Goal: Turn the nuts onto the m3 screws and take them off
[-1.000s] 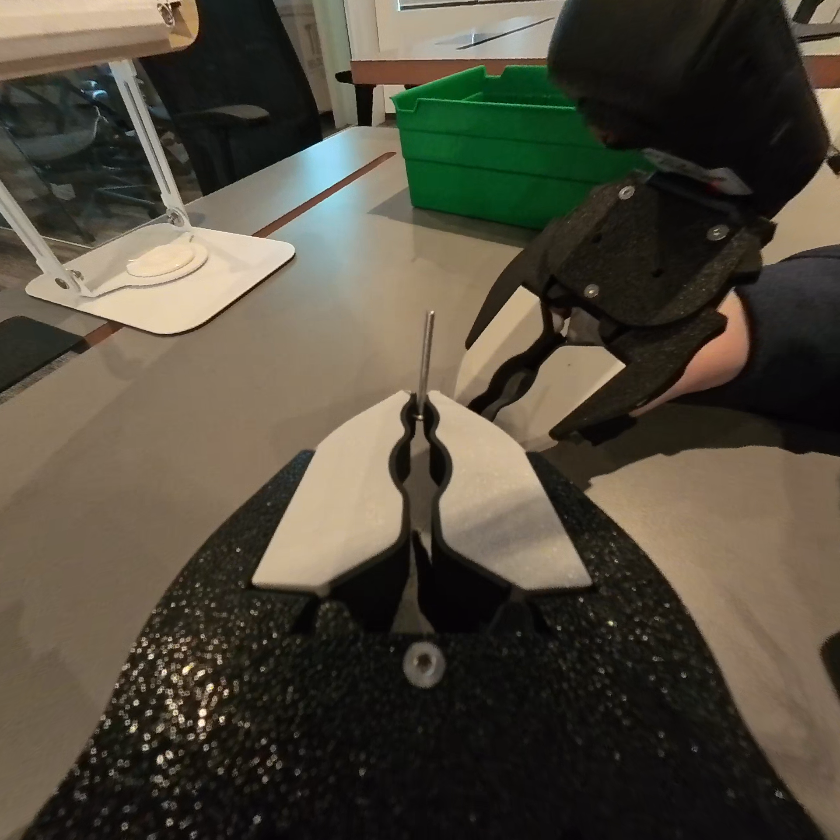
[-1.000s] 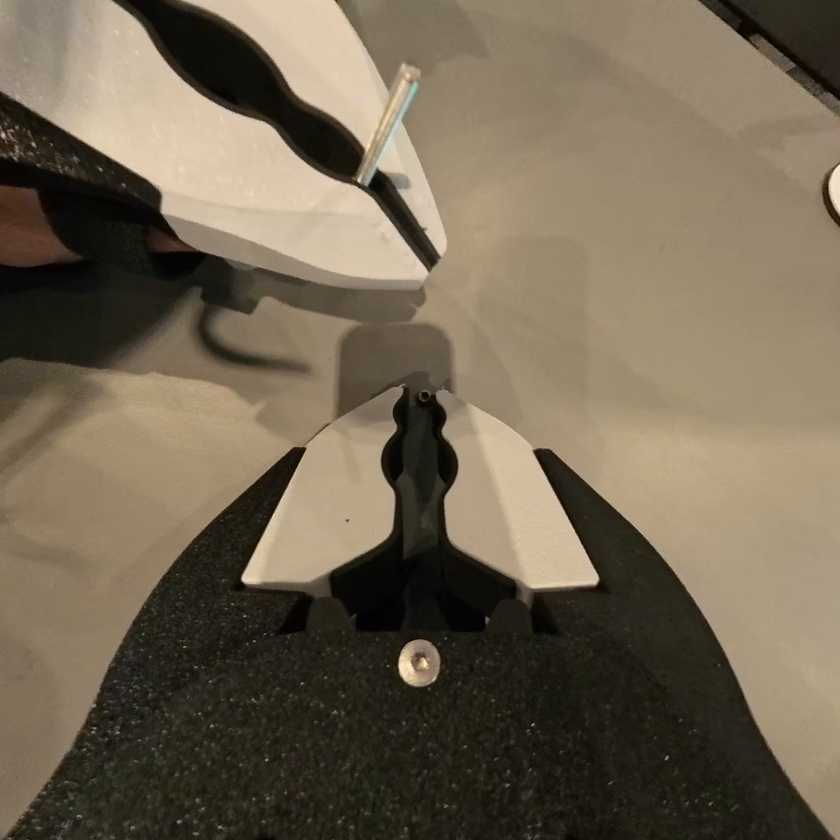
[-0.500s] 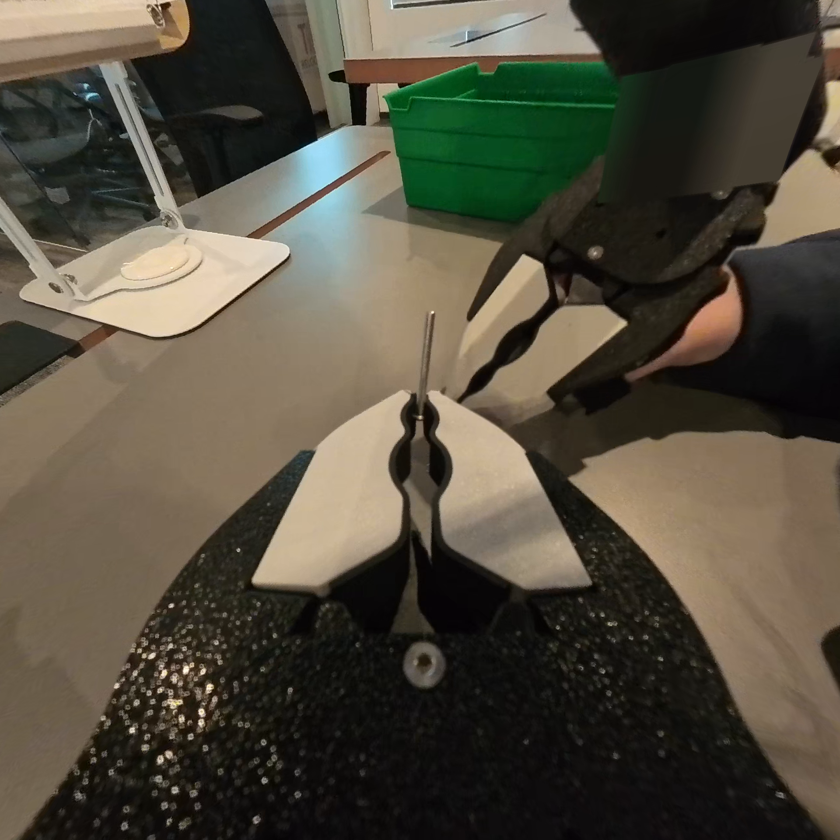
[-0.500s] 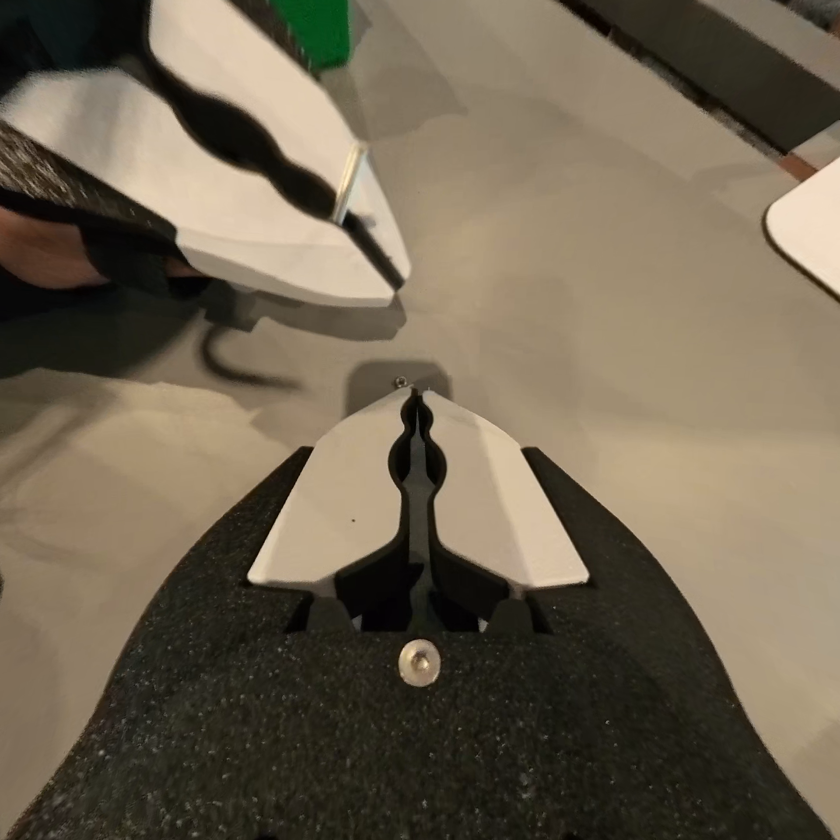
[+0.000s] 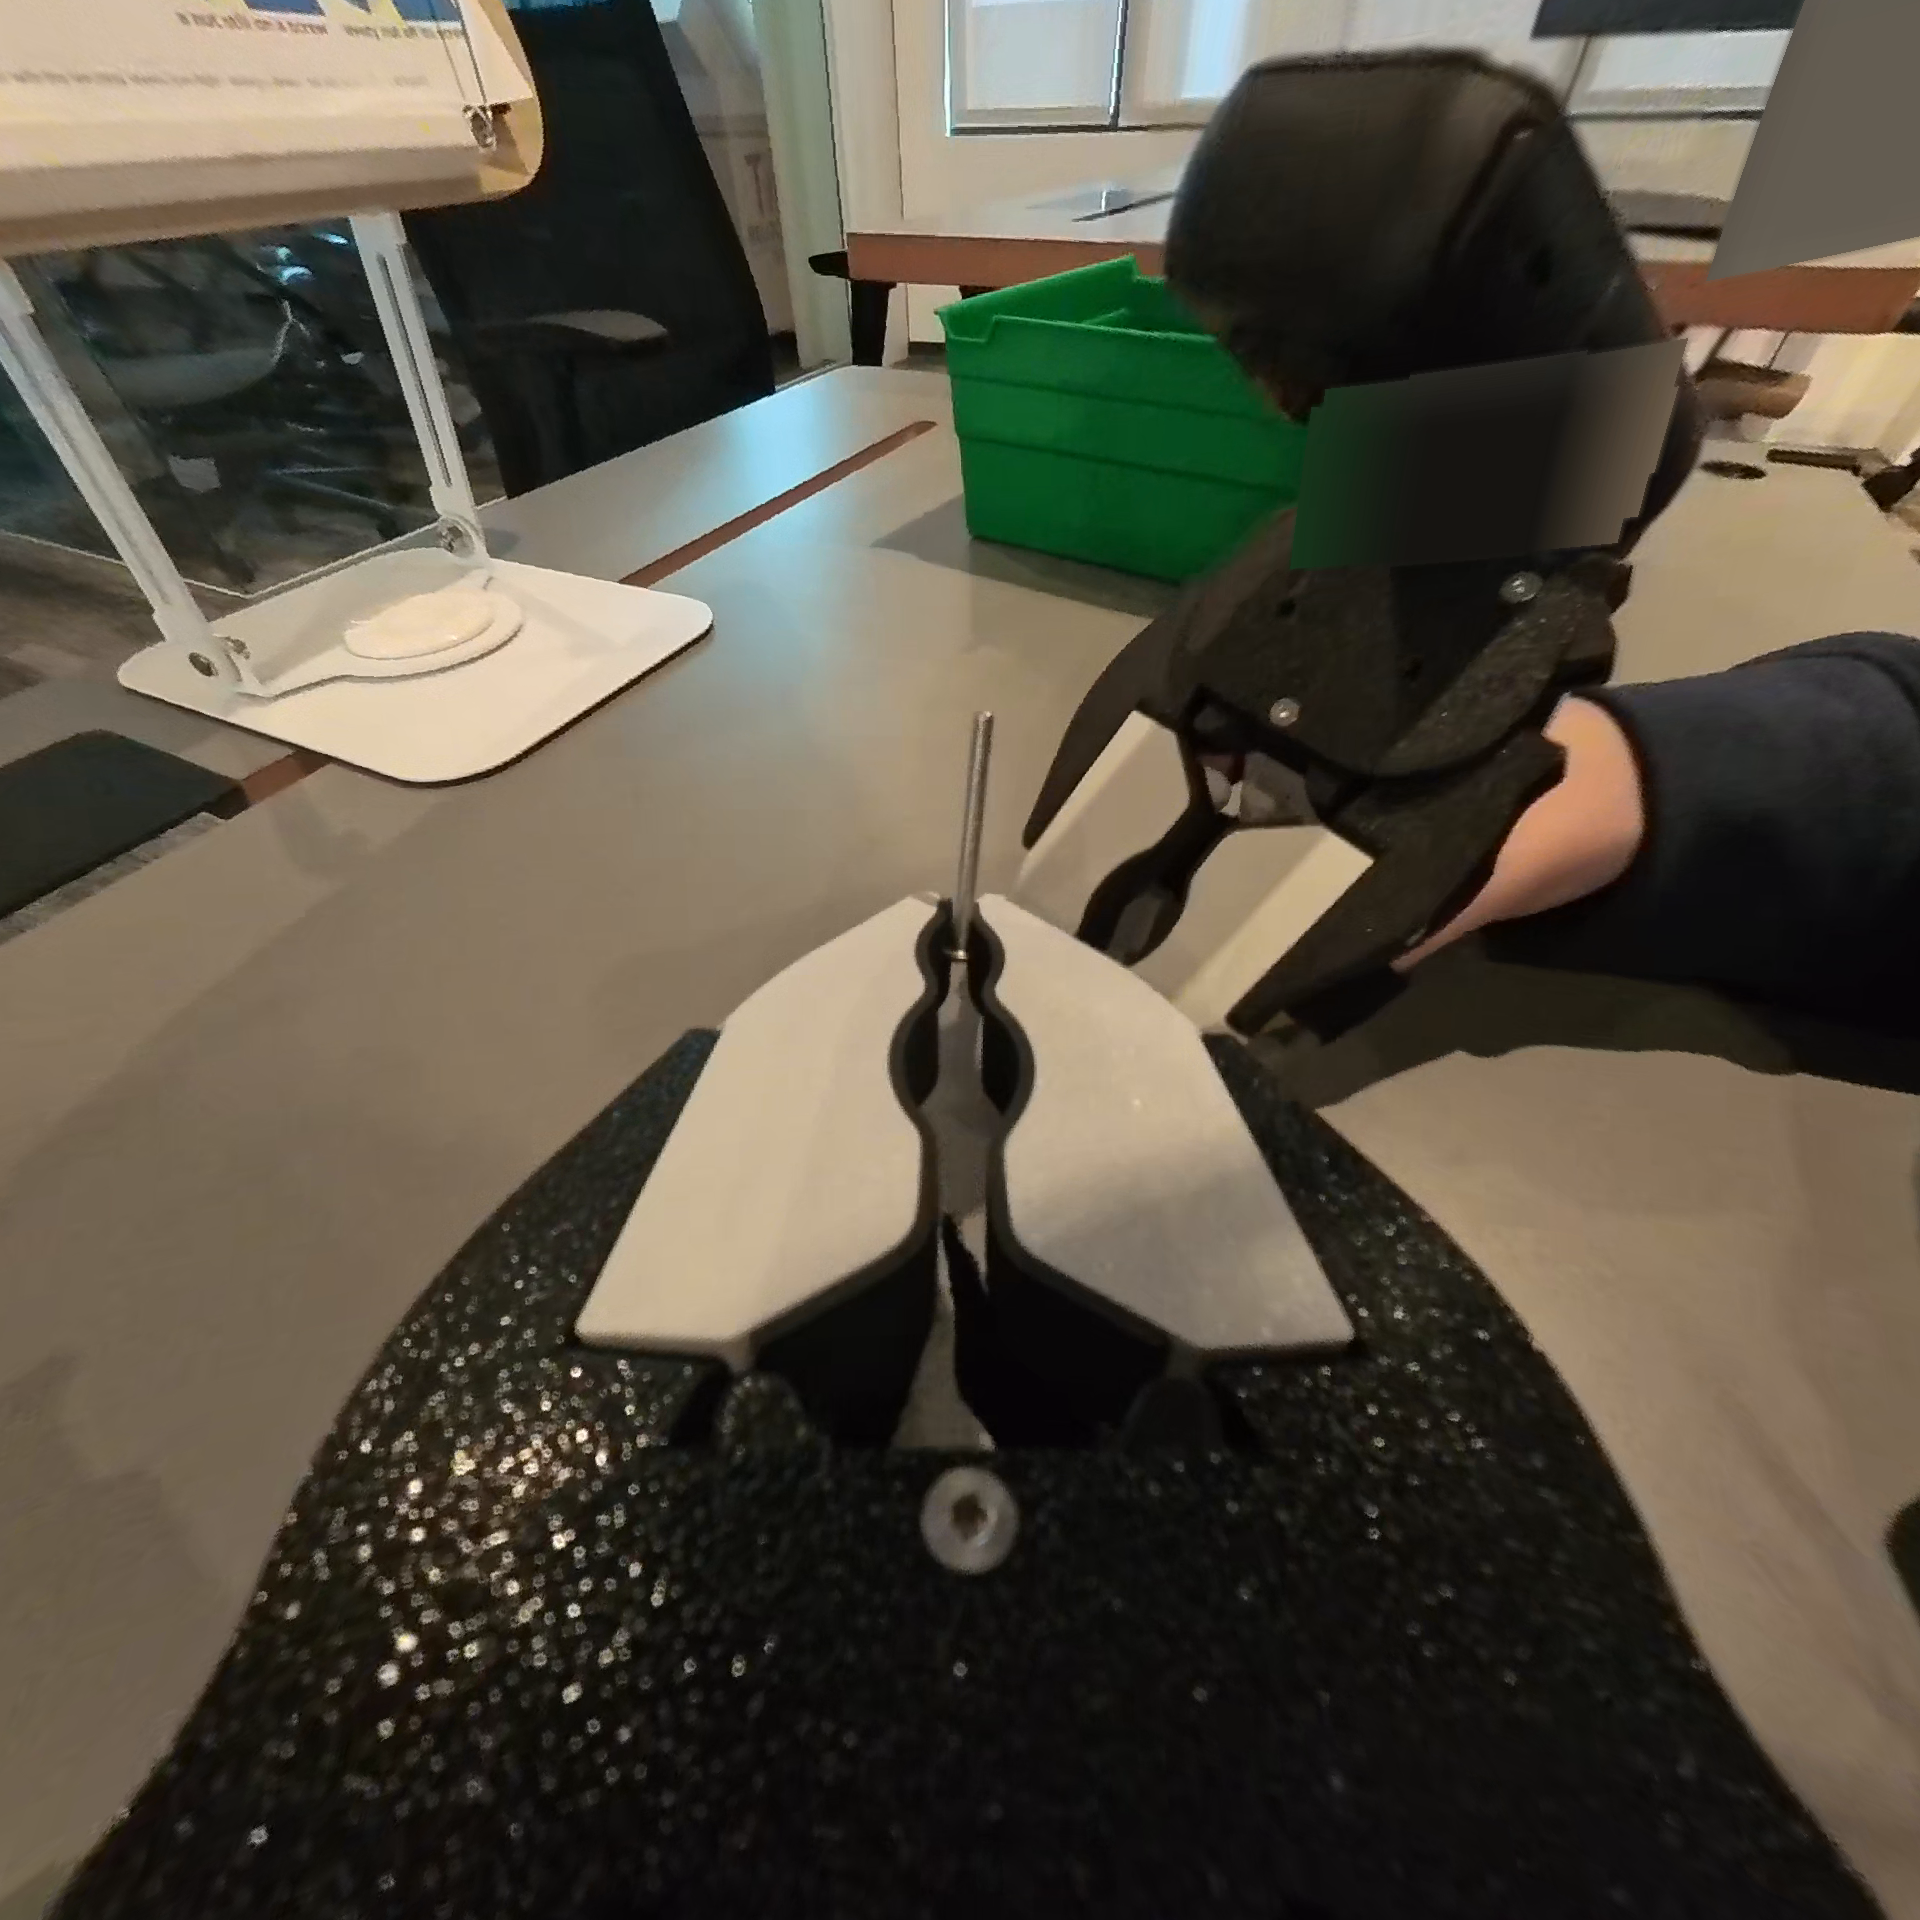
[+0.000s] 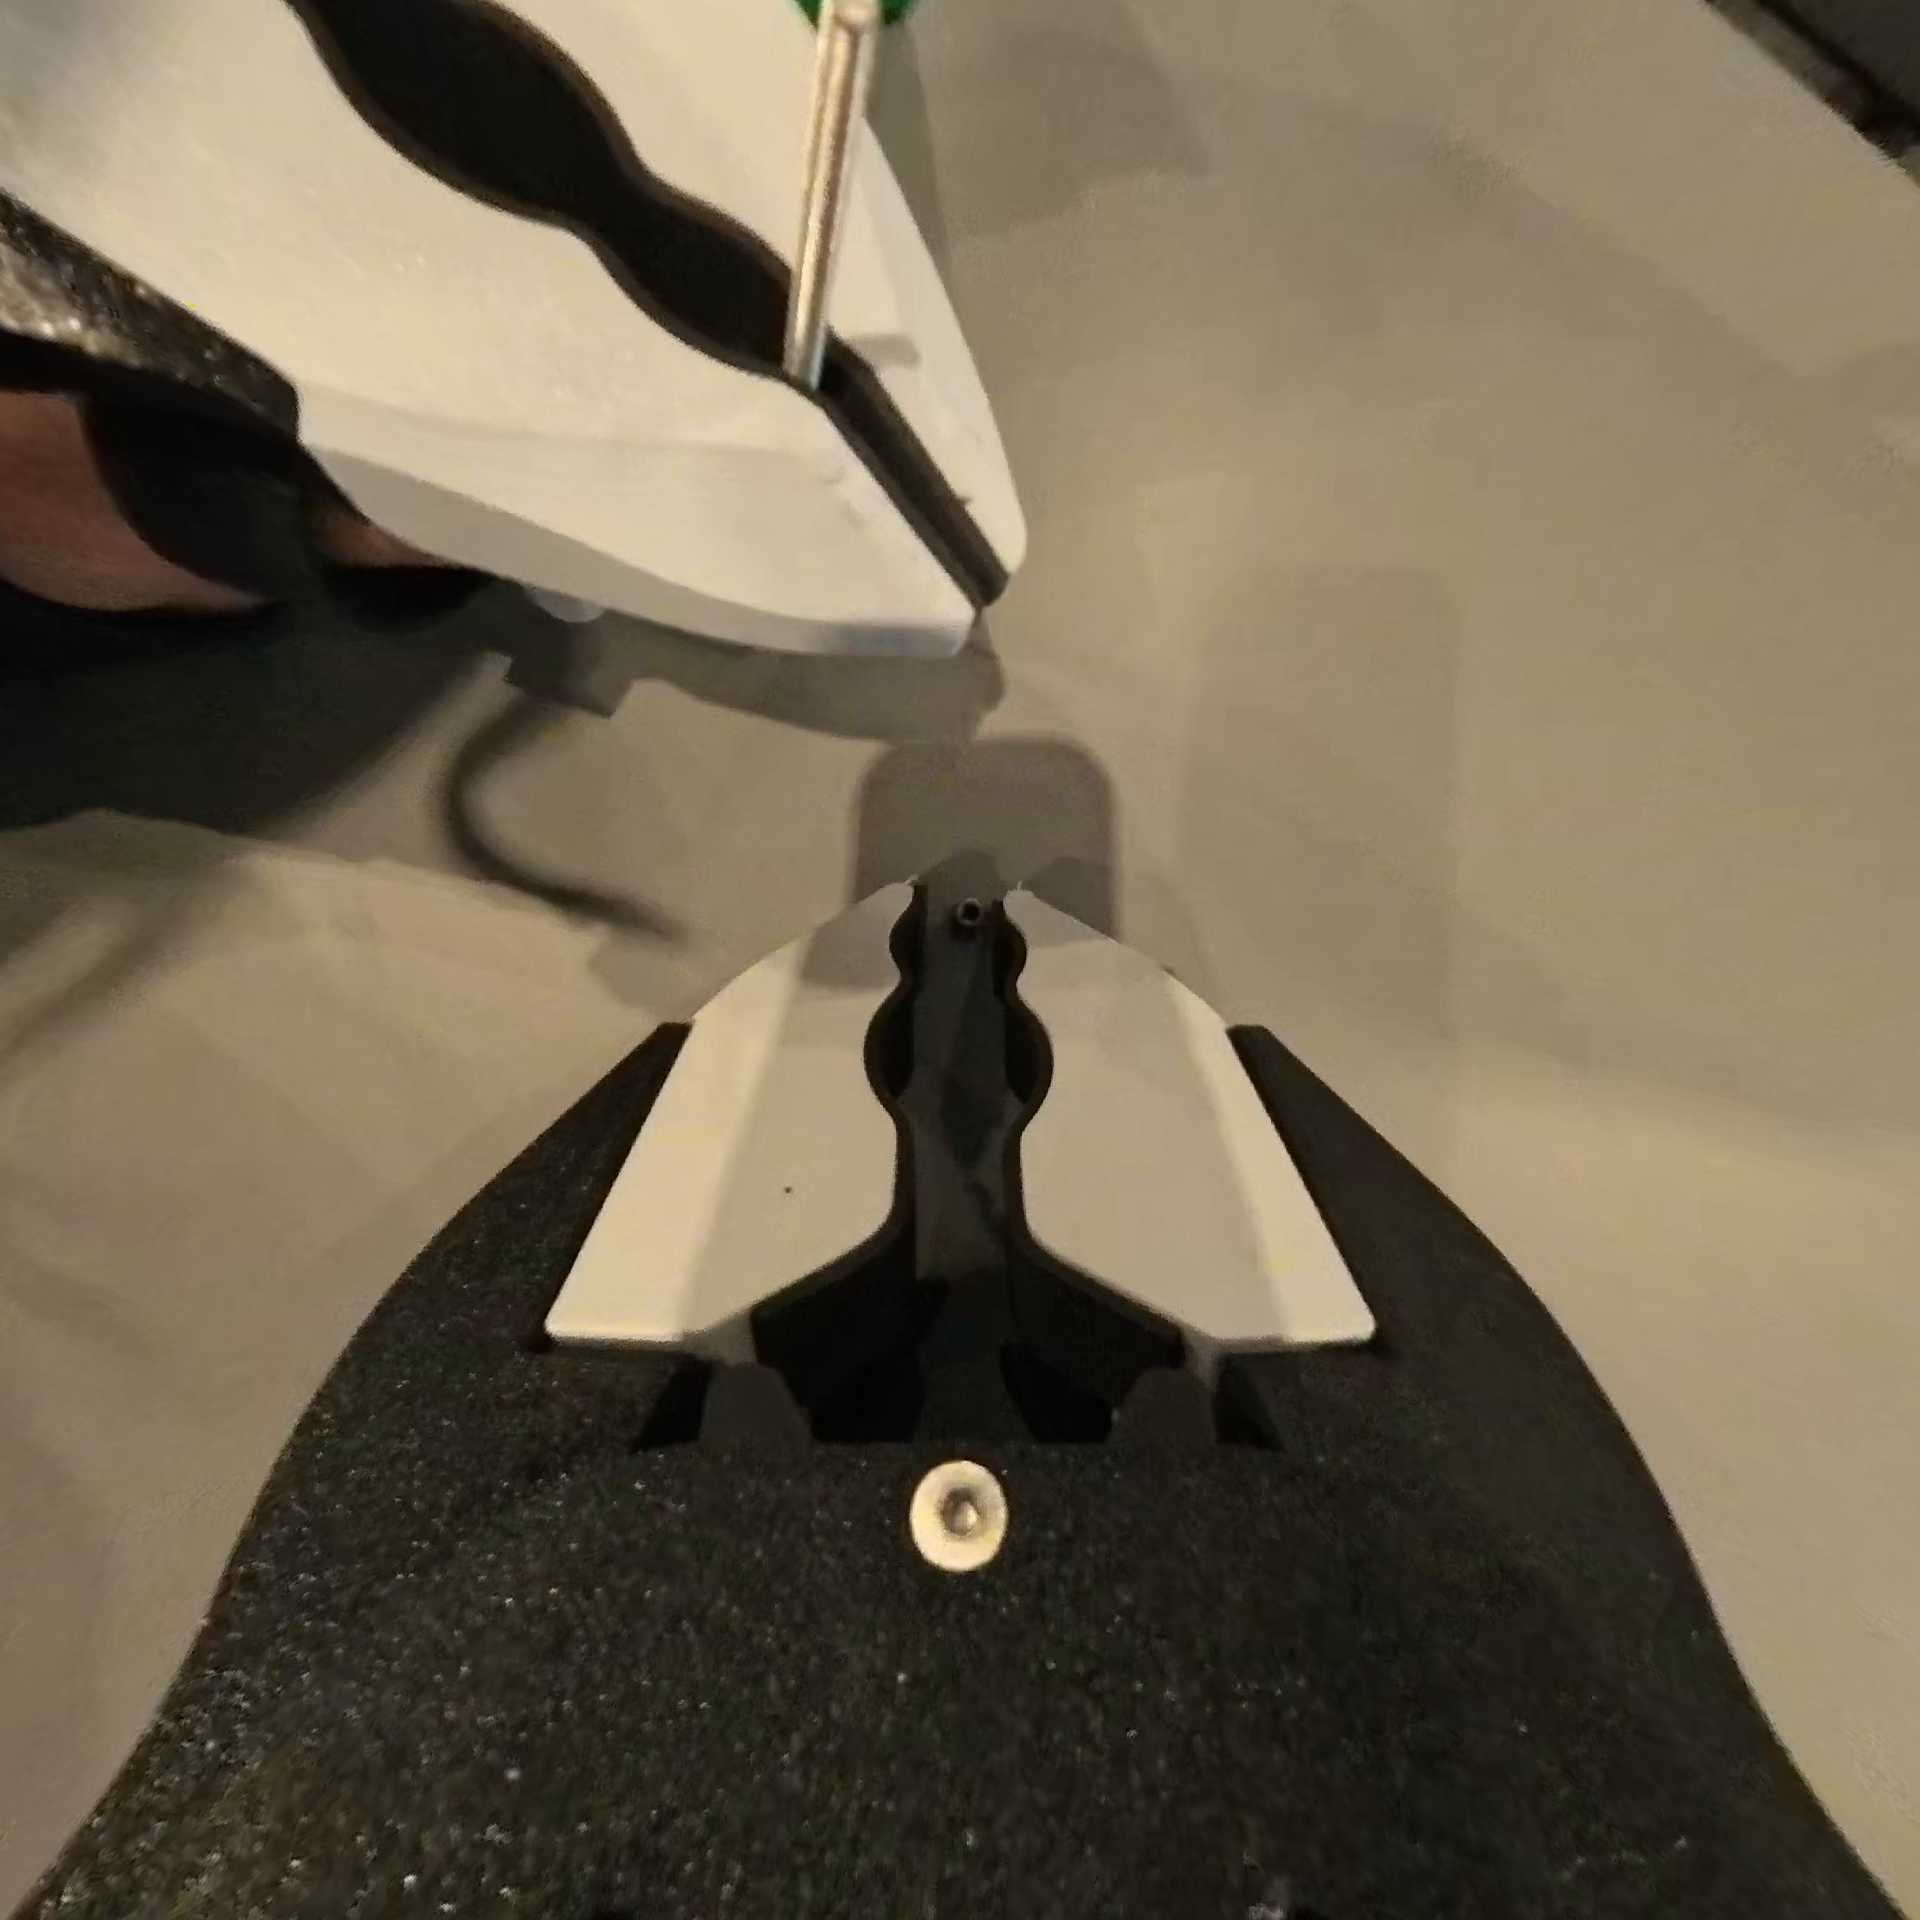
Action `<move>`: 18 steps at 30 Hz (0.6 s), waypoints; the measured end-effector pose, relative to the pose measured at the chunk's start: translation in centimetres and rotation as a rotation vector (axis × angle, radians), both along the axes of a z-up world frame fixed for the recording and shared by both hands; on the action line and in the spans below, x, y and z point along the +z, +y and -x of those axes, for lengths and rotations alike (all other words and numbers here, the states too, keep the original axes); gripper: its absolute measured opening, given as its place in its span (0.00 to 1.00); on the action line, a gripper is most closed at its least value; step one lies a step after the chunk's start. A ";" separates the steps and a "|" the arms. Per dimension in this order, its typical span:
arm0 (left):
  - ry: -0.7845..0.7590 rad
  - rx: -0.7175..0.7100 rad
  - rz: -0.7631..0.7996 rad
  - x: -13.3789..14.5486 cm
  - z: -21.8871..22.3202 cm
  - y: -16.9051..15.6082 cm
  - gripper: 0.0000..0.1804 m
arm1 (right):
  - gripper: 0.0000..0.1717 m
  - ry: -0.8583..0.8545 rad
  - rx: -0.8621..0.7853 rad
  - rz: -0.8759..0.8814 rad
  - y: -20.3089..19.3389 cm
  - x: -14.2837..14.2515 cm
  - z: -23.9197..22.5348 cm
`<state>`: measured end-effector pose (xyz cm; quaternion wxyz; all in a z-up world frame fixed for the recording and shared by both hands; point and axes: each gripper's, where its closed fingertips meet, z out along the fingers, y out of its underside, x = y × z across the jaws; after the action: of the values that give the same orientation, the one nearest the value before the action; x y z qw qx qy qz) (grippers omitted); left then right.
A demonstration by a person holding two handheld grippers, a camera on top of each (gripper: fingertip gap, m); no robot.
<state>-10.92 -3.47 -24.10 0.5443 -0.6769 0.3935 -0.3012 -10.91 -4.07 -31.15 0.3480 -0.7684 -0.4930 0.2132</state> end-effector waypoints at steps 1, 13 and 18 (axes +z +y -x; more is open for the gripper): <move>0.003 -0.001 0.000 0.0 0.0 0.0 0.01 | 0.06 -0.001 -0.003 -0.006 0.1 0.0 0.0; 0.018 -0.011 0.000 -0.2 -0.2 -0.1 0.01 | 0.03 0.010 -0.030 -0.093 0.3 1.0 -0.9; 0.041 -0.070 0.002 -0.5 -0.9 -0.8 0.01 | 0.03 0.234 -0.037 -0.148 0.5 5.6 -2.2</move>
<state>-10.05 -4.30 -24.63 0.5246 -0.6693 0.4276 -0.3064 -8.68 -3.55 -25.57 0.4628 -0.7195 -0.4490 0.2580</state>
